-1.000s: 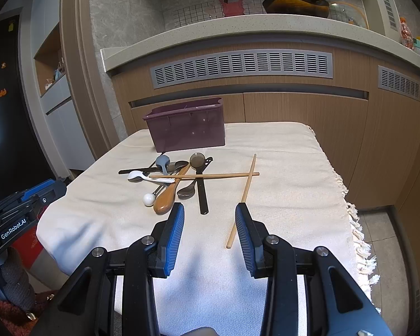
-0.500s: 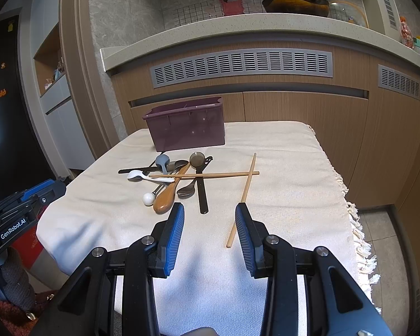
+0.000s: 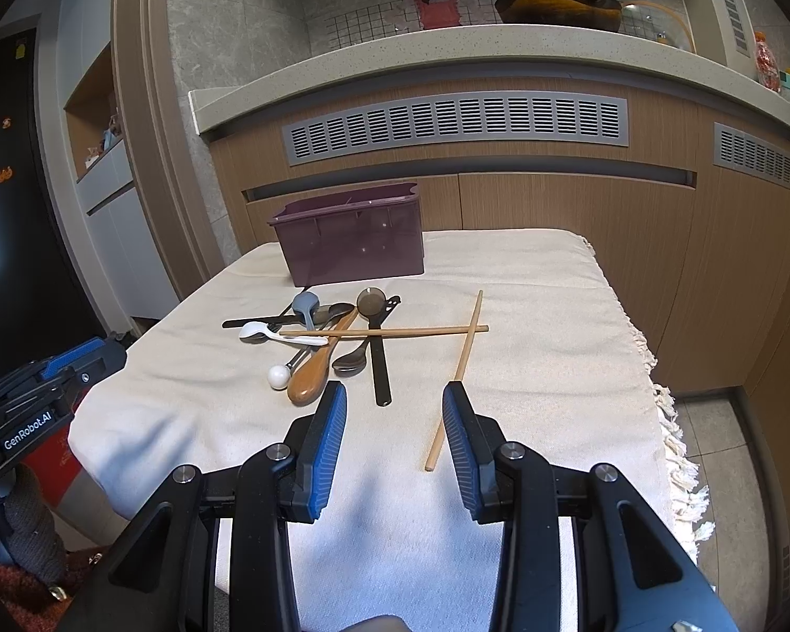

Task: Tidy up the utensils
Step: 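Grasp the light-blue spoon with the right tool while the left grasps the brown spoon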

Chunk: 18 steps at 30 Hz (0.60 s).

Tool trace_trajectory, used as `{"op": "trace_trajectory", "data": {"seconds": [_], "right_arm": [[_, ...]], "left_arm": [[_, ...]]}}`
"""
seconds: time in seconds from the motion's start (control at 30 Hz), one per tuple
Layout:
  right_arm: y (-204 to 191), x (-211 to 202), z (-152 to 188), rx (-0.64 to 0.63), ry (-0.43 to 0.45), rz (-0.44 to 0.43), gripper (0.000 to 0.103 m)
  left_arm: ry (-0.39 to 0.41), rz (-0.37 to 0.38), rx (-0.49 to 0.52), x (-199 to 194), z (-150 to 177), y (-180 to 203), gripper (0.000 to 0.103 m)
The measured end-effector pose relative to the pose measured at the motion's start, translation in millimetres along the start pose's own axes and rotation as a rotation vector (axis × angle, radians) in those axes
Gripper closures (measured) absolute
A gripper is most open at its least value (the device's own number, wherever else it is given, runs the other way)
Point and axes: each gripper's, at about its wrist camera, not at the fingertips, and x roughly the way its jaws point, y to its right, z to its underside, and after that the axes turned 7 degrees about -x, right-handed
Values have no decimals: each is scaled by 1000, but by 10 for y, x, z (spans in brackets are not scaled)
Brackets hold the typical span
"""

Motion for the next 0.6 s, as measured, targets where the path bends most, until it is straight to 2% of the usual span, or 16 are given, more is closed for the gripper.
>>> {"op": "trace_trajectory", "data": {"seconds": [0.27,0.33,0.47,0.6], "right_arm": [[91,301,-235,-59,-34,15,67],[128,464,-346,-78,-72,-8,67],[168,841,-578,-105,-138,-44,67],[109,1209,-752,-157,-199,-25,67]], "left_arm": [[-24,-11,-40,429,-331,-151,73],[-51,7,-67,593,-453,-212,73],[-144,111,-114,937,-641,-330,73],[-170,81,-100,1158,-722,-420,73]]}}
